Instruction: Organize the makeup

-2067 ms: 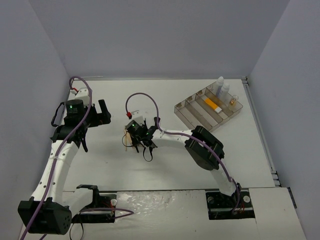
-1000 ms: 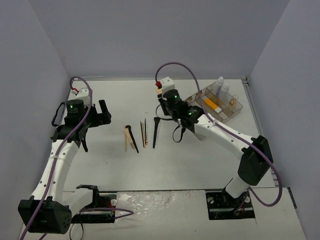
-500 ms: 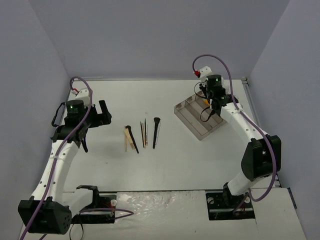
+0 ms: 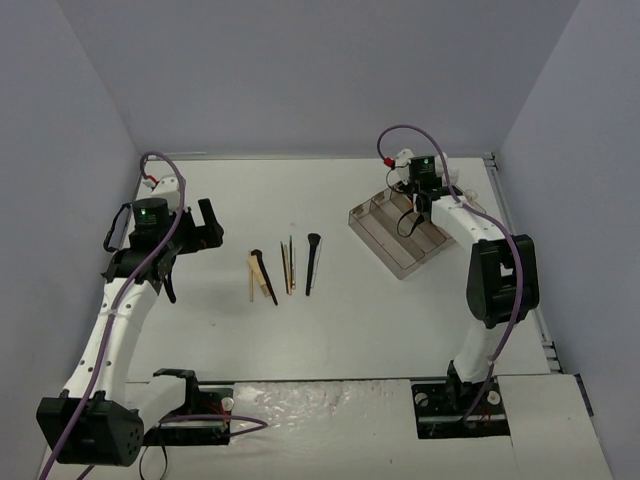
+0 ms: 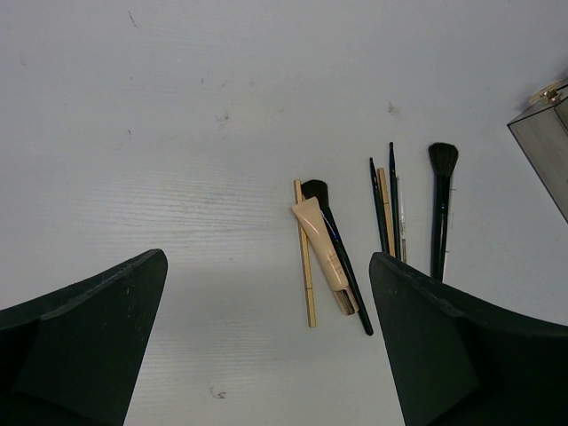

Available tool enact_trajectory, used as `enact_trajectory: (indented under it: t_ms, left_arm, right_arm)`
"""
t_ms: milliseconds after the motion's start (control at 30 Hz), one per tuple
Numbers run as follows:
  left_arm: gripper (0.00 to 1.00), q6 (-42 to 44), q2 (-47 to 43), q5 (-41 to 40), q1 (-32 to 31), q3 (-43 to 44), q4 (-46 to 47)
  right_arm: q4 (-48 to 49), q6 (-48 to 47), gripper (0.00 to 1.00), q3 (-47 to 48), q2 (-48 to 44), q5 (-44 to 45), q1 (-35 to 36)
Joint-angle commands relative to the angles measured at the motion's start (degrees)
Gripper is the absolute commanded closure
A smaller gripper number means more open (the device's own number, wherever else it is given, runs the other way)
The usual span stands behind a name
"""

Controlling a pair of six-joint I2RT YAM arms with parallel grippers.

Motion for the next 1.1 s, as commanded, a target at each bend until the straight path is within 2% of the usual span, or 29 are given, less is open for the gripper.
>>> enact_trajectory:
  t_ms: [0,367,833,933,1067]
  left_arm:
    - [0.03,-0.7,0.0,0.8,0.4,2.0,2.9]
    - [0.03,-0.6,0.4,0.6,0.4,2.1,2.9]
    - [0.03,-0.6,0.5,1.0,0.3,2.2,2.8]
    - [0.03,-0.6,0.6,1.1,0.4,2.3,2.9]
    - [0.03,-0.7,0.4,1.3,0.9,2.6,2.7]
  right_arm:
    - [5.5,-1.2,0.86,-0.9,-0.2,1.6,-1.3]
    - [5.5,-1.0,0.8,0.0,2.7,0.5,-1.2]
    - [5.3,-0.6,0.4,1.2,3.3,0.8,-0.2]
    - [4.9,-0.1,0.39,1.6,1.5,1.1,0.4]
    - [3.7,1.8,0.38,2.9,-3.9,4.3,5.7]
